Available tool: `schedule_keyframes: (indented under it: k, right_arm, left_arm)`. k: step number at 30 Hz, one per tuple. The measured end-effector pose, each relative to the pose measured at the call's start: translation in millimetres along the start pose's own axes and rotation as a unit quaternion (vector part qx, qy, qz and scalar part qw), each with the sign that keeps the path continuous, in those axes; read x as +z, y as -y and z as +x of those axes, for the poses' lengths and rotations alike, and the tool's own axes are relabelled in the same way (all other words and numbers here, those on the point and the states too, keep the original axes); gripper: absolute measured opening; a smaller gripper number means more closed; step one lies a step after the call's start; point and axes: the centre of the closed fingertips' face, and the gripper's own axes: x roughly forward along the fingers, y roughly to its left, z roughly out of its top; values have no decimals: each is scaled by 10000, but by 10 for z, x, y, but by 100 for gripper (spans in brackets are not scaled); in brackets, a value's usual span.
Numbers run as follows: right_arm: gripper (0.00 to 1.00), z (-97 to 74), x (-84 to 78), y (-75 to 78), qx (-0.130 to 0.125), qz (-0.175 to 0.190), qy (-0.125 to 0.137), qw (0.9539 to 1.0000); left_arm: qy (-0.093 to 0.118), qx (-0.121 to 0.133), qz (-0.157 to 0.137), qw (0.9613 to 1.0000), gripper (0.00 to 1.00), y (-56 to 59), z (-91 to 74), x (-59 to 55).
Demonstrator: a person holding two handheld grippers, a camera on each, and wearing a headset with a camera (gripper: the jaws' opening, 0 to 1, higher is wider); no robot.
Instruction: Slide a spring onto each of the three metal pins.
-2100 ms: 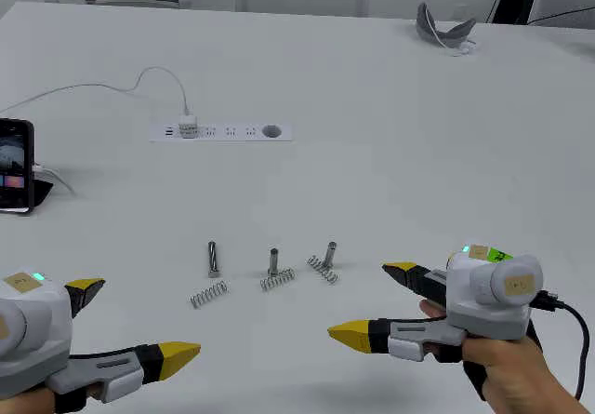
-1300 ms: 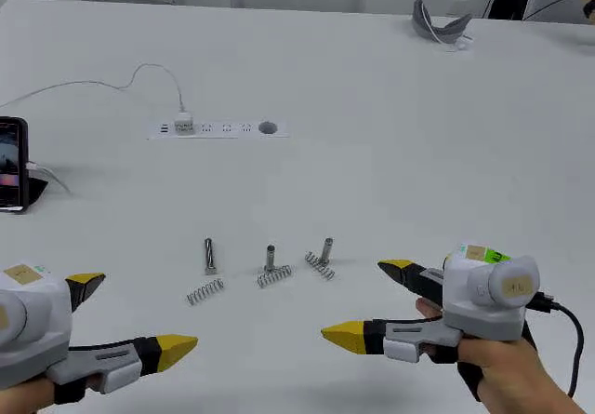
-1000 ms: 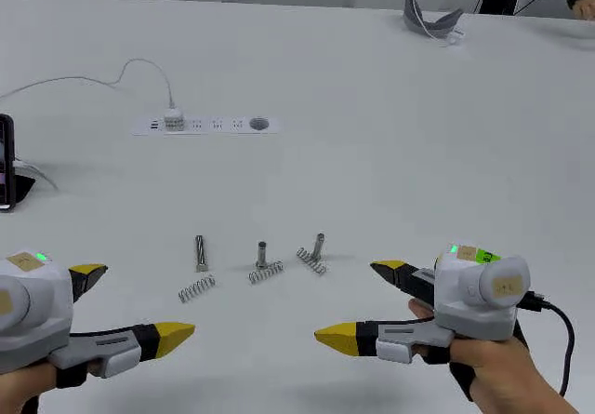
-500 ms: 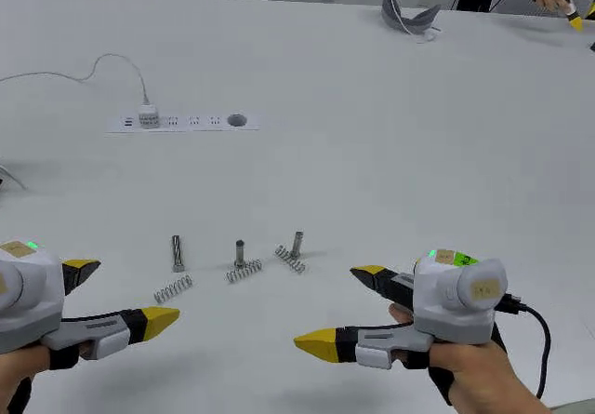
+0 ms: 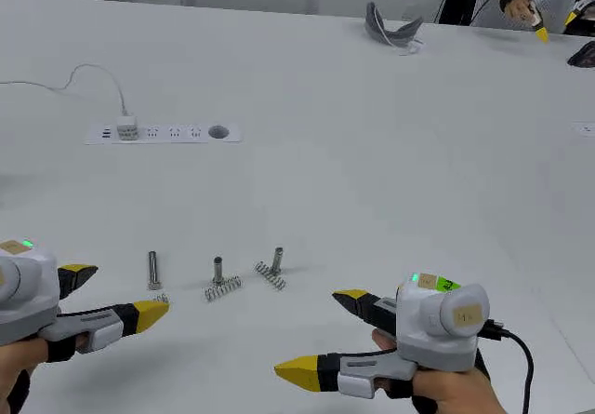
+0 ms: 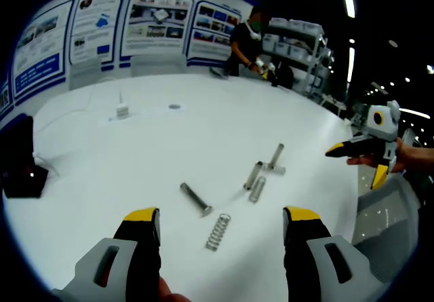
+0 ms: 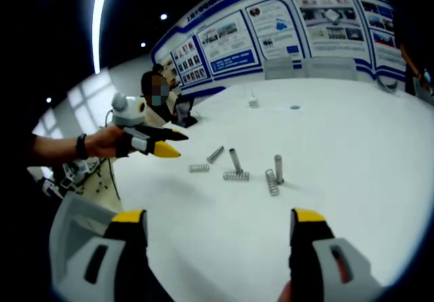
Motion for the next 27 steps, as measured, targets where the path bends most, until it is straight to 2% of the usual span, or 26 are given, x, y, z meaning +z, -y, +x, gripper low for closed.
schedule_keyframes:
  k: [5,11,13,18,27]
  right_arm:
    - [88,-17,7,-6,46,51,42,10000]
    - [88,-16,-28,28,7,7,-43,10000]
    - [88,-18,-25,28,15,14,-45,10000]
    - [89,-30,-39,35,7,24,-78,10000]
    - [89,-74,-100,59,-43,69,-150,9999]
  left_arm:
    - [-60,39,32,10000,74,-45,111,3]
    - [-155,61,-10,9999,71,-115,242,-32]
    - [-202,104,-250,9994,72,-166,297,-76]
    - [-363,207,-211,9989,69,-252,434,-165]
    - [-326,324,-279,9986,61,-297,610,-146]
